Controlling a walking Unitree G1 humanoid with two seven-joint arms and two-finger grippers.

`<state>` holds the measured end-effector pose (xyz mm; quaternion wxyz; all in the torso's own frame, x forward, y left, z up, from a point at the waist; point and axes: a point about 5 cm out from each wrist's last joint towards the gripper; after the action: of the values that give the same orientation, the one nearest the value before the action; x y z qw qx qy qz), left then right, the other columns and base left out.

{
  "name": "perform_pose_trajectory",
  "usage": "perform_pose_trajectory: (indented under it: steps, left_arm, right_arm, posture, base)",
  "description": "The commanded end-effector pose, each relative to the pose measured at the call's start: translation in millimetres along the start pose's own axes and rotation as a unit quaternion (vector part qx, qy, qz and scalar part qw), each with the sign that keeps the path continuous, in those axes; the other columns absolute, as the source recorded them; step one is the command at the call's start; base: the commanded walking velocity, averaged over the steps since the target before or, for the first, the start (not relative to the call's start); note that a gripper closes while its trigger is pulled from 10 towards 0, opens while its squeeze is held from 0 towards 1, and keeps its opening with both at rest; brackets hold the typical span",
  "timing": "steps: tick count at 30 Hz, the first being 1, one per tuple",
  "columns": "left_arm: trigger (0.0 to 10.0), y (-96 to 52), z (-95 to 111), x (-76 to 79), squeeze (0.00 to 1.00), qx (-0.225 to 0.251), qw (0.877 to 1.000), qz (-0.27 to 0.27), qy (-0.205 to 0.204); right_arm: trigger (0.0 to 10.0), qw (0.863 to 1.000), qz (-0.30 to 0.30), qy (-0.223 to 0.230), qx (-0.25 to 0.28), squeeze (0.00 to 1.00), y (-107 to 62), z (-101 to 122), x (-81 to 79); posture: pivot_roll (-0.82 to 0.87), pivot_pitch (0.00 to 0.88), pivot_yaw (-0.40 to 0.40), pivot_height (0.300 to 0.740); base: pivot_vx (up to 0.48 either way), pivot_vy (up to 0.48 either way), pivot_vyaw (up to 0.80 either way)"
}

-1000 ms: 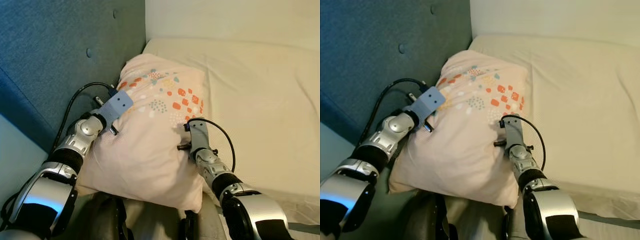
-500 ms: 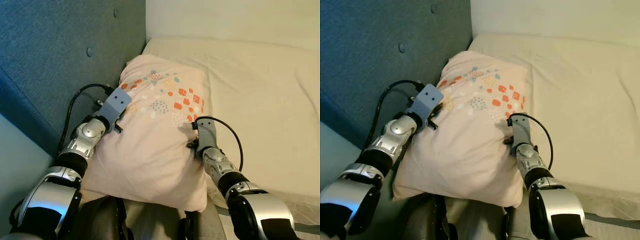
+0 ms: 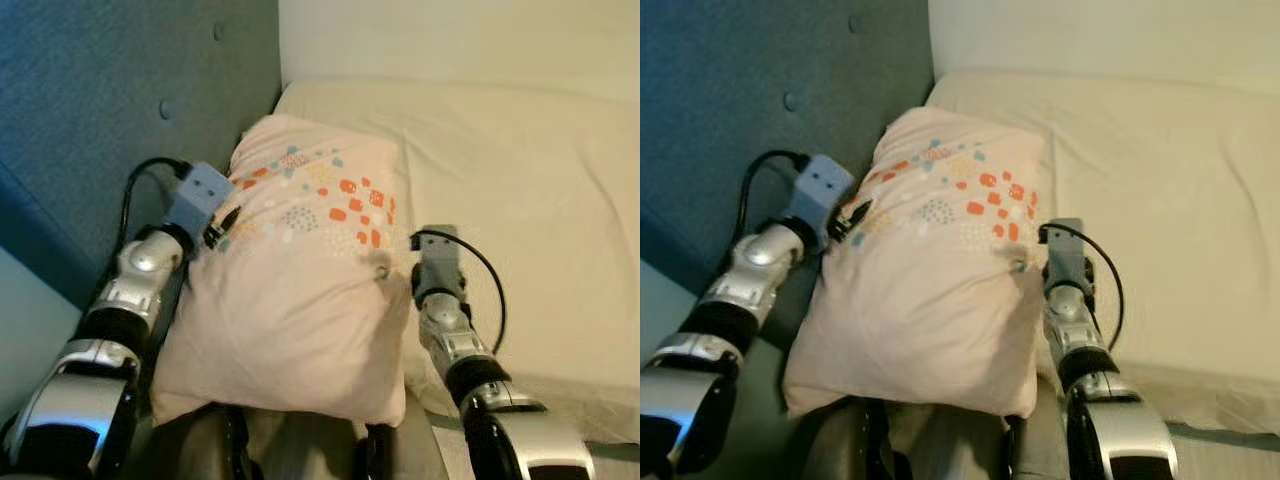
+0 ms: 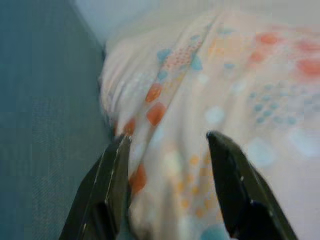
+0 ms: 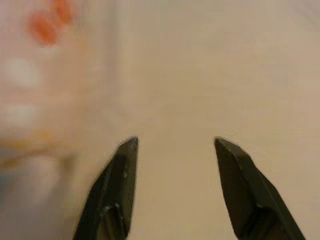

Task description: Clean up the room

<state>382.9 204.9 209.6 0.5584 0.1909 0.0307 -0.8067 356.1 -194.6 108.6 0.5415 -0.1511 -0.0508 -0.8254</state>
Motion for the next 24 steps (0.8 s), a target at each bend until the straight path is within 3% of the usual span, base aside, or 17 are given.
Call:
perform_pose_trajectory:
  steps: [1, 2, 3, 4, 5, 6, 7, 9, 10, 11, 14, 15, 16, 17, 18, 20, 24]
  left_arm:
    - [10.0, -24.3, -3, -22.6, 0.00, 0.012, 1.000, -0.004, -0.025]
    - [10.0, -38.5, -7, -11.1, 0.00, 0.012, 0.995, -0.081, -0.048]
    - [10.0, -38.5, -7, -11.1, 0.00, 0.012, 0.995, -0.081, -0.048]
    - [10.0, -48.6, -11, 1.1, 0.00, 0.002, 0.990, -0.138, -0.038]
    - [5.3, -57.8, -15, 13.9, 0.00, -0.011, 0.981, -0.192, -0.032]
    - [5.3, -57.8, -15, 13.9, 0.00, -0.011, 0.981, -0.192, -0.032]
    - [0.0, -77.0, -25, 44.1, 0.00, -0.043, 0.958, -0.281, -0.049]
    - [0.0, -82.4, -28, 53.7, 0.00, -0.053, 0.950, -0.302, -0.063]
    - [0.0, -90.4, -38, 69.1, 0.00, -0.073, 0.938, -0.333, -0.063]
    - [0.0, -99.2, -51, 87.1, 0.00, -0.094, 0.923, -0.369, -0.048]
    - [0.0, -105.8, -59, 98.5, 0.00, -0.106, 0.912, -0.395, -0.035]
    - [0.0, -111.6, -66, 111.0, 0.00, -0.114, 0.899, -0.423, -0.024]
    - [0.0, -111.6, -66, 111.0, 0.00, -0.114, 0.899, -0.423, -0.024]
    - [0.0, -116.7, -72, 122.5, 0.00, -0.122, 0.882, -0.455, -0.010]
    - [0.0, -116.7, -72, 122.5, 0.00, -0.122, 0.882, -0.455, -0.010]
    - [0.0, -121.1, -76, 141.4, 0.00, -0.137, 0.859, -0.493, 0.014]
    - [0.0, -117.6, -84, 160.5, 0.00, -0.162, 0.847, -0.504, 0.044]
  right_arm:
    - [10.0, 1.000, -0.022, -0.008, 0.009, 0.00, -9.6, -5, 12.9]
    - [10.0, 0.999, -0.012, 0.005, 0.029, 0.00, -17.7, -5, 22.2]
    - [10.0, 0.999, -0.012, 0.005, 0.029, 0.00, -17.7, -5, 22.2]
    - [10.0, 0.999, 0.021, 0.009, 0.039, 0.00, -18.2, -3, 23.4]
    - [10.0, 0.997, 0.054, 0.006, 0.048, 0.00, -17.4, 0, 24.0]
    - [10.0, 0.997, 0.054, 0.006, 0.048, 0.00, -17.4, 0, 24.0]
    - [10.0, 0.991, 0.114, 0.008, 0.063, 0.00, -12.5, 9, 29.8]
    - [10.0, 0.989, 0.129, 0.012, 0.067, 0.00, -10.3, 12, 32.4]
    - [10.0, 0.987, 0.147, 0.016, 0.067, 0.00, -6.0, 16, 36.5]
    - [6.9, 0.983, 0.167, 0.004, 0.072, 0.00, -1.8, 20, 40.7]
    - [6.9, 0.981, 0.176, -0.006, 0.075, 0.00, -0.4, 24, 43.6]
    - [2.9, 0.978, 0.189, -0.011, 0.084, 0.00, 0.0, 29, 45.9]
    - [2.9, 0.978, 0.189, -0.011, 0.084, 0.00, 0.0, 29, 45.9]
    - [0.0, 0.977, 0.195, -0.007, 0.091, 0.00, -2.5, 35, 49.3]
    - [0.0, 0.977, 0.195, -0.007, 0.091, 0.00, -2.5, 35, 49.3]
    - [0.0, 0.974, 0.206, -0.001, 0.098, 0.00, -8.3, 43, 56.5]
    - [0.0, 0.971, 0.219, -0.001, 0.098, 0.00, -11.2, 45, 59.3]
  posture:
    - [-0.02, 0.189, 0.000, 0.595]
    - [-0.03, 0.180, 0.013, 0.595]
    - [-0.03, 0.180, 0.013, 0.595]
    - [-0.03, 0.179, 0.017, 0.595]
    - [-0.03, 0.179, 0.017, 0.595]
    - [-0.03, 0.179, 0.017, 0.595]
    - [-0.03, 0.179, 0.017, 0.595]
    - [-0.03, 0.179, 0.017, 0.595]
    - [-0.05, 0.176, 0.047, 0.595]
    - [-0.05, 0.176, 0.047, 0.595]
    - [-0.05, 0.176, 0.047, 0.595]
    - [-0.05, 0.176, 0.047, 0.595]
    - [-0.05, 0.176, 0.047, 0.595]
    - [-0.08, 0.185, 0.058, 0.595]
    - [-0.08, 0.185, 0.058, 0.595]
    - [-0.08, 0.191, 0.061, 0.595]
    - [-0.08, 0.204, 0.056, 0.595]
  base:
    - [0.000, 0.000, 0.00]
    - [0.000, 0.000, 0.00]
    - [0.000, 0.000, 0.00]
    - [0.000, 0.000, 0.00]
    - [0.000, 0.000, 0.00]
    - [0.000, 0.000, 0.00]
    - [0.000, 0.000, 0.00]
    - [0.000, 0.000, 0.00]
    - [0.000, 0.000, 0.00]
    - [0.000, 0.000, 0.00]
    - [0.000, 0.000, 0.00]
    - [0.000, 0.000, 0.00]
    - [0.000, 0.000, 0.00]
    - [0.000, 0.000, 0.00]
    - [0.000, 0.000, 0.00]
    - [0.000, 0.000, 0.00]
    - [0.000, 0.000, 0.00]
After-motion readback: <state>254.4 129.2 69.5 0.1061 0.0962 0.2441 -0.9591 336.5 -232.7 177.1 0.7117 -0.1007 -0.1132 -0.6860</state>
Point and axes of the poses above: a point about 5 cm out from each wrist's last joint towards the gripper, its own y axis pointing out of the wrist towards the gripper, its own z axis along the axis of the wrist's last joint, x = y × z, and after that the axes turned 4 degrees about -y, right-handed
